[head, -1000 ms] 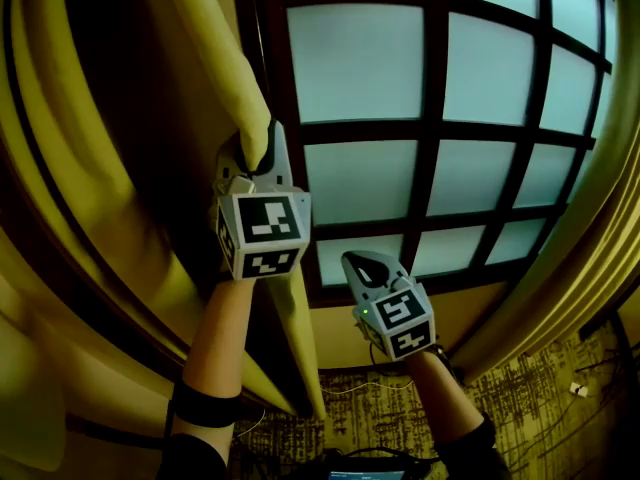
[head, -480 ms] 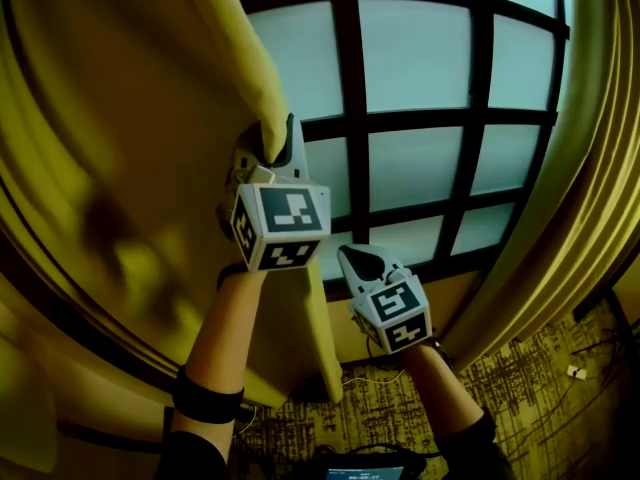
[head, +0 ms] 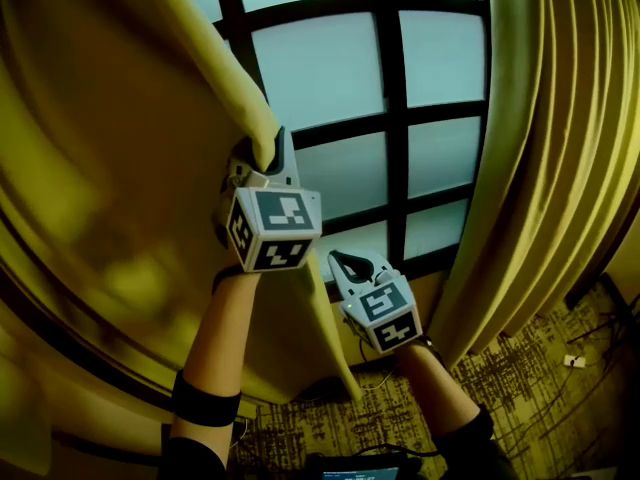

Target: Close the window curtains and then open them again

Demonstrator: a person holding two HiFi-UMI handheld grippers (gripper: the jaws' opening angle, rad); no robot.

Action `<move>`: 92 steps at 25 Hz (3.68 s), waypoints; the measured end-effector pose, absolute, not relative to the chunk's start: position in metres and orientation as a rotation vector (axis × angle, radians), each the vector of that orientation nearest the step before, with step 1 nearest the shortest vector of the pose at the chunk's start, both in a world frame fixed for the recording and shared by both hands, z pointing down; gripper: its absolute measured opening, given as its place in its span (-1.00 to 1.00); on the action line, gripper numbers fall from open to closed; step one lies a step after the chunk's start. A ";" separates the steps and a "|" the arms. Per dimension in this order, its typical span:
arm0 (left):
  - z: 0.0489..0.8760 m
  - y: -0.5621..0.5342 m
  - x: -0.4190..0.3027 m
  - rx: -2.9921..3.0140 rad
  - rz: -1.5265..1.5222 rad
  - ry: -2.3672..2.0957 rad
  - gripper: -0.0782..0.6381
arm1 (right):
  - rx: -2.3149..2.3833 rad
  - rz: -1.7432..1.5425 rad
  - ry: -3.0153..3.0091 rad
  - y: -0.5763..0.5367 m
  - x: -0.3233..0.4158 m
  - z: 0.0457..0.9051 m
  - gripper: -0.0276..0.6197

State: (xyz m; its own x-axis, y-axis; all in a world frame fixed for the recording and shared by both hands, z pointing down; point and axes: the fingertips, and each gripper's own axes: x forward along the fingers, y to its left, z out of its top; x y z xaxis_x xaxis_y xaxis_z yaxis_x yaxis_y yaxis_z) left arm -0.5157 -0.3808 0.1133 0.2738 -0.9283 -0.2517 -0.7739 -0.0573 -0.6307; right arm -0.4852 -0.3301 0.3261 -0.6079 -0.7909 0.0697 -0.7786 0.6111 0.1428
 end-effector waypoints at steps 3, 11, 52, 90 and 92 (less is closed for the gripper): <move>0.112 -0.380 -0.469 -1.879 -0.275 1.519 -0.76 | 1.354 -0.148 -2.685 -0.325 -0.442 0.324 -0.87; 0.111 -0.383 -0.336 -1.902 -0.237 1.458 -0.76 | 1.471 -0.100 -2.602 -0.317 -0.304 0.344 -0.87; 0.088 -0.415 -0.065 -2.014 -0.052 1.154 -0.76 | 1.766 -0.113 -2.373 -0.385 -0.067 0.338 -0.87; 0.076 -0.413 0.217 -1.869 -0.283 1.375 -0.76 | 1.516 -0.048 -2.641 -0.356 0.217 0.320 -0.87; 0.074 -0.416 0.215 -1.870 -0.287 1.395 -0.76 | 1.518 -0.025 -2.646 -0.355 0.223 0.324 -0.87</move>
